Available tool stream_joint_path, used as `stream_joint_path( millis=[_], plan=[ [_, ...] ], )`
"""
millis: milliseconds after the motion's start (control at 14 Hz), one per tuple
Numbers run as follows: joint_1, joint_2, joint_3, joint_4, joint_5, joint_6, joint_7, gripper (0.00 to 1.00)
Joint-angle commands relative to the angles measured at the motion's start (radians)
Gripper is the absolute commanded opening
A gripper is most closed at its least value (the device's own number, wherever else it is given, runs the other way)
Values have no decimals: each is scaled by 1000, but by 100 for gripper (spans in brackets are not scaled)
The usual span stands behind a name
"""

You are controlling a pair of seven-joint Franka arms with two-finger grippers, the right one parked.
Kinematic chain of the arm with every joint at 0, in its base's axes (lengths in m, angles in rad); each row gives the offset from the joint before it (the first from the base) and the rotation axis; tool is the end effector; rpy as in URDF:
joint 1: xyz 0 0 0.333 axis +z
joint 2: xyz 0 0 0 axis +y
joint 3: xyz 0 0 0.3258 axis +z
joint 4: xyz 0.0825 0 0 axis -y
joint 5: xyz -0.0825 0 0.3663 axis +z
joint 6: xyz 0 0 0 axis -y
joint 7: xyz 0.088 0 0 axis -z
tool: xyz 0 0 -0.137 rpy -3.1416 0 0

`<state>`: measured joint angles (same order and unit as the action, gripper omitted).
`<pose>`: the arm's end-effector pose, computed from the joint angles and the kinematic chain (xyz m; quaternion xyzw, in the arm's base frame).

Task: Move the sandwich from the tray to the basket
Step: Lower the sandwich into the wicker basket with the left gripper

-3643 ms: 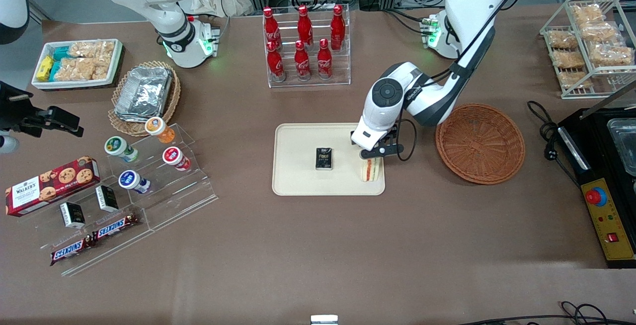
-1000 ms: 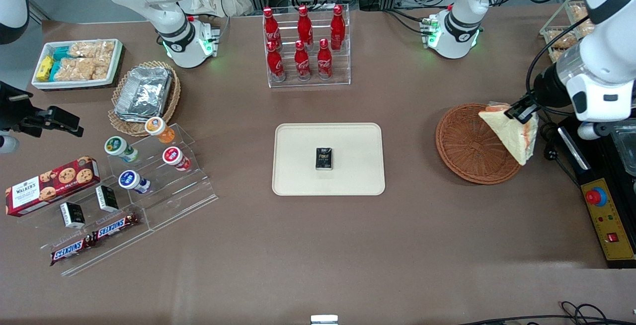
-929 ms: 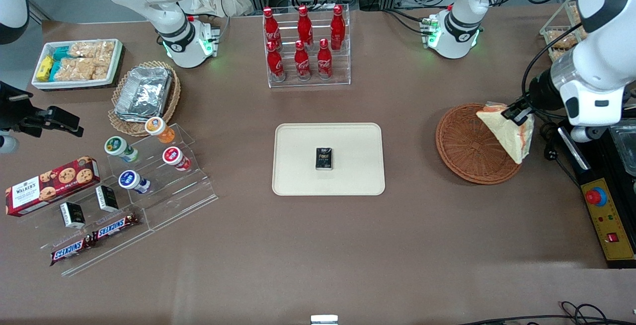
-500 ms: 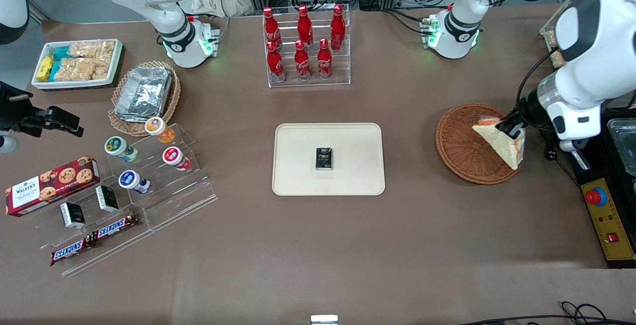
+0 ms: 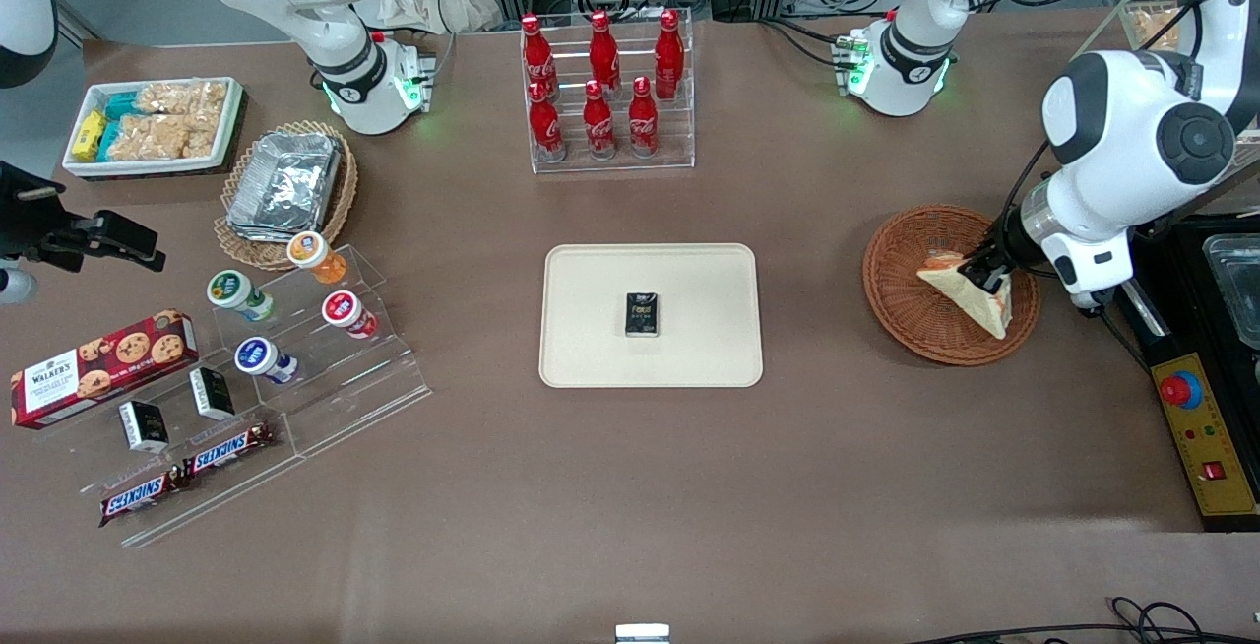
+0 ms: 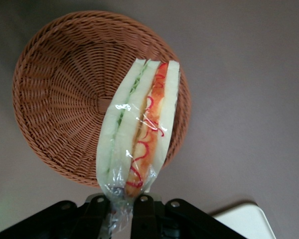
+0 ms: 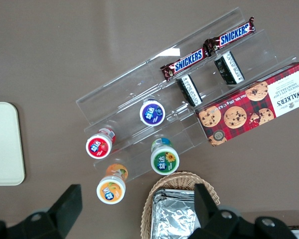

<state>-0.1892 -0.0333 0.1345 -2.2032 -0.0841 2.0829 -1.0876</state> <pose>0.4955 -0.0334 0.3789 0.8570 0.5120 -0.0572 0.0083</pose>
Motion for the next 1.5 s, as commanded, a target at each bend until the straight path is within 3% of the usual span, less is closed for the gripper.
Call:
stream_joint_path(
  millis=[0, 500, 1214, 1286, 1357, 1429],
  plan=[
    [-4, 27, 14, -45, 0, 87, -52, 0],
    [-3, 35, 37, -248, 0, 325, -61, 0],
    [-6, 95, 36, -357, 0, 480, -120, 0],
    [-6, 95, 36, -355, 0, 482, -120, 36],
    [-6, 95, 36, -355, 0, 480, -120, 99],
    [-6, 92, 36, -355, 0, 480, -123, 100]
  ],
)
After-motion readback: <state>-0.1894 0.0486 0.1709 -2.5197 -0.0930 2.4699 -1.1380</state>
